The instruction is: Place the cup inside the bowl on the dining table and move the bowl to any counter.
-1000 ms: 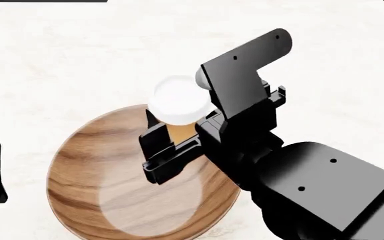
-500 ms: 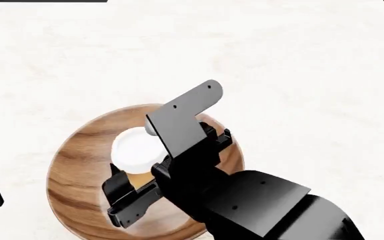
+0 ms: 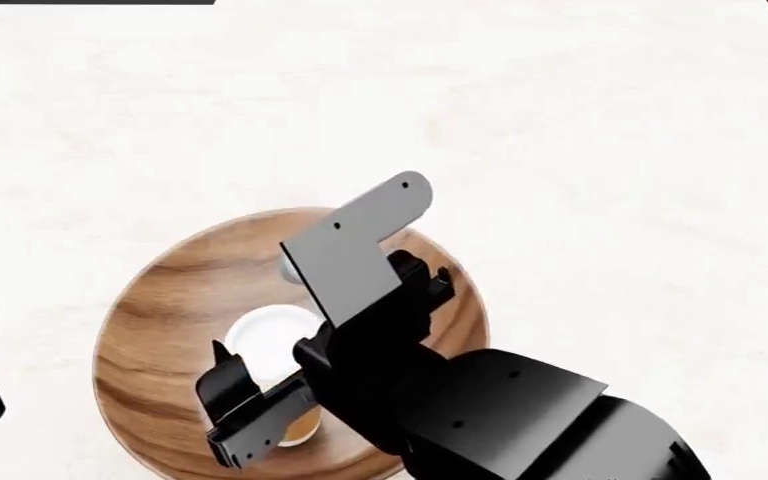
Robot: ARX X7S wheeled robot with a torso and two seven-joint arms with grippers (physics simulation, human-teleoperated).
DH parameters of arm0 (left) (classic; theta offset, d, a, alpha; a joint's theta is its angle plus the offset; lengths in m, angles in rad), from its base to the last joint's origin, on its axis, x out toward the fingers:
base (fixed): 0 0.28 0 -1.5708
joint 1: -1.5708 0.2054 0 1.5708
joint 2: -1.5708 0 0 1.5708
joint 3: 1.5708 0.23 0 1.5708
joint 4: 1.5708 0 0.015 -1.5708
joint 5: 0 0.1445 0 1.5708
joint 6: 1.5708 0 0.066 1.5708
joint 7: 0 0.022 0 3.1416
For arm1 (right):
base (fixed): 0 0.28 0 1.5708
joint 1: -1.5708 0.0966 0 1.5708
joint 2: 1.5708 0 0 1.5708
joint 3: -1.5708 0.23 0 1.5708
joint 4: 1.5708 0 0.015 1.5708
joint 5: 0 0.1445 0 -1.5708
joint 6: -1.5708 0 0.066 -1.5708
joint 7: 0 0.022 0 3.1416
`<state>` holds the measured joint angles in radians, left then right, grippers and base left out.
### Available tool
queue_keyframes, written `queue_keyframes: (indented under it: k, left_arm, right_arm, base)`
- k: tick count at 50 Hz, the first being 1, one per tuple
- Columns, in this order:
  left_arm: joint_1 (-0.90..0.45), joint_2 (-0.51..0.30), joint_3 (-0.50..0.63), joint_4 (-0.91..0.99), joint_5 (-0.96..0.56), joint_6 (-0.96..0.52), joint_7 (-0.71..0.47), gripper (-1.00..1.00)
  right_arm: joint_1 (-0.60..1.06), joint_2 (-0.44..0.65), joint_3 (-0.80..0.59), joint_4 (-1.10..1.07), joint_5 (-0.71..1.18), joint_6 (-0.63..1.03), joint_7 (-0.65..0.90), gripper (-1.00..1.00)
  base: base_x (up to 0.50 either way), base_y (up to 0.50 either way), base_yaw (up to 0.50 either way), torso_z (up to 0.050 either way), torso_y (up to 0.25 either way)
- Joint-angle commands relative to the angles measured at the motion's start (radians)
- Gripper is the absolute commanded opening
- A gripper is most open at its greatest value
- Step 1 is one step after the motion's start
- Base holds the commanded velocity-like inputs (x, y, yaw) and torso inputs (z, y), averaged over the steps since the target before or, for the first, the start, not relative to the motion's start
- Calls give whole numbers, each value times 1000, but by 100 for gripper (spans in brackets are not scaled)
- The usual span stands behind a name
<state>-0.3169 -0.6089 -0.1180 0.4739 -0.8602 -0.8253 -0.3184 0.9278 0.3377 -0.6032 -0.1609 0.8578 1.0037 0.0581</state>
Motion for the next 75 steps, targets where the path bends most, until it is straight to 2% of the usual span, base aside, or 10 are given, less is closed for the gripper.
queue_keyframes:
  k: [1,10,15,23,31,34,35,46,54,75]
  left_arm:
    - [-4,-7,-3,-6,-6,1,6,100]
    - [-14,-6,1,-5,-8,-4,-2,100]
    - [-28,10,23,-13,7,2,-11,100]
    - [-20,13,25,-15,13,10,-13,100]
    - [-25,17,34,-20,17,12,-14,100]
    - [-8,0,11,-17,4,15,-3,100]
    - [-2,-3,5,-17,2,18,3,100]
    - [9,-2,6,-15,3,27,5,100]
    - [5,8,21,-14,11,31,0,100]
    - [16,18,31,-14,19,43,-7,100]
  right_arm:
    - [23,9,35,-26,25,15,19,100]
    - [38,25,87,-23,41,14,52,100]
    - [41,72,133,-21,29,21,104,100]
    - [-7,153,356,-49,215,120,228,100]
    - [-35,217,440,-34,316,197,278,100]
    - [-47,226,500,-18,390,243,352,100]
    - [-58,209,551,16,465,271,416,100]
    - [-89,207,541,93,545,338,447,100]
    - [-33,177,520,202,640,408,462,100]
    - [8,107,380,464,443,262,239,100]
  base:
    - [0,0,0,0,0]
    - [0,0,0,0,0]
    - [0,0,0,0,0]
    - [0,0,0,0,0]
    - [0,0,0,0,0]
    - [0,0,0,0,0]
    - [0,0,0,0,0]
    - [0,0,0,0,0]
    - [0,0,0,0,0]
    - [0,0,0,0,0]
